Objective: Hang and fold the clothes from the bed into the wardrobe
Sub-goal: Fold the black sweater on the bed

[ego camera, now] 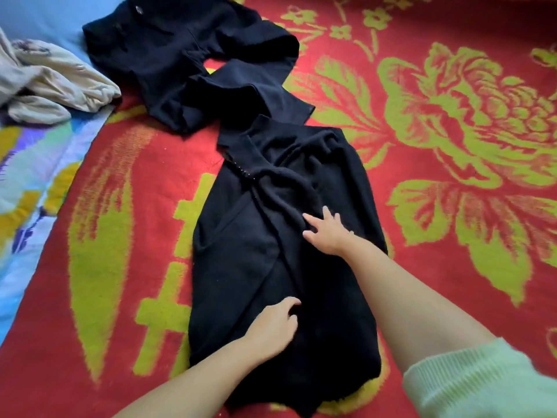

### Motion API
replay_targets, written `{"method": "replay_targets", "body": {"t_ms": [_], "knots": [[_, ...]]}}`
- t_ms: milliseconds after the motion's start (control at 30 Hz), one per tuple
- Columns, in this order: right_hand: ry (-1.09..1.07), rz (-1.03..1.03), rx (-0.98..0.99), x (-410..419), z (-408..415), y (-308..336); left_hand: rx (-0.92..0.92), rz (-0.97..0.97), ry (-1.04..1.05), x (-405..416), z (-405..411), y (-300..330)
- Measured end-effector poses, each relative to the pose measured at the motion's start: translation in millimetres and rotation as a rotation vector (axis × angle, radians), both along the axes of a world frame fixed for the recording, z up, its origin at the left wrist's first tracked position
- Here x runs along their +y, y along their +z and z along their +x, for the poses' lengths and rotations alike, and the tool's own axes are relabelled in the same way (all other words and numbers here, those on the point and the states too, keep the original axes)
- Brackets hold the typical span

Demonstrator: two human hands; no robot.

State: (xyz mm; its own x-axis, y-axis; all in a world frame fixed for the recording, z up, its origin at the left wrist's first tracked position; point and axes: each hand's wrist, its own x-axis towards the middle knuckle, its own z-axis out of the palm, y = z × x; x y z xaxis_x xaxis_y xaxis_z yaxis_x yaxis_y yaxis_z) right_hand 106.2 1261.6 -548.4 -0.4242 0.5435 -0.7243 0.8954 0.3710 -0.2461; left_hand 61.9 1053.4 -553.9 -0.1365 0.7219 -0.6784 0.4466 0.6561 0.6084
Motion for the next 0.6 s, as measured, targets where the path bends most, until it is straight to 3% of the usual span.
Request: {"method": "replay_targets", "body": {"t_ms": [100, 200, 267, 333, 400, 467, 600], "knots": [[0.143, 0.14, -0.061, -32.6, 17.5, -11.5, 0.241, 0.176, -0.156, -14.5, -37.1, 3.8], [0.354, 0.262, -0.105, -64.9, 60.3, -12.2, 0.509, 0.442, -0.571, -45.9, -74.7, -8.0], [0.493, 0.294, -0.074, -94.9, 97.7, -13.9, 0.633, 0.373, -0.862, -77.5, -86.0, -18.5], [0.608, 0.298, -0.049, -126.3, 133.9, -17.6, 0.608, 0.232, -1.064, -103.4, -86.5, -23.3], [0.707, 0.282, -0.073, -153.8, 161.4, -19.3, 0.656, 0.175, -1.103, -119.4, -84.7, -23.1], [0.774, 0.277, -0.078, -174.5, 176.3, -19.2, 0.74, 0.248, -1.073, -124.9, -85.1, -25.9], [0.688, 0.29, -0.084, -177.8, 176.9, -22.6, 0.697, 0.229, -1.005, -114.9, -87.4, -27.4]]}}
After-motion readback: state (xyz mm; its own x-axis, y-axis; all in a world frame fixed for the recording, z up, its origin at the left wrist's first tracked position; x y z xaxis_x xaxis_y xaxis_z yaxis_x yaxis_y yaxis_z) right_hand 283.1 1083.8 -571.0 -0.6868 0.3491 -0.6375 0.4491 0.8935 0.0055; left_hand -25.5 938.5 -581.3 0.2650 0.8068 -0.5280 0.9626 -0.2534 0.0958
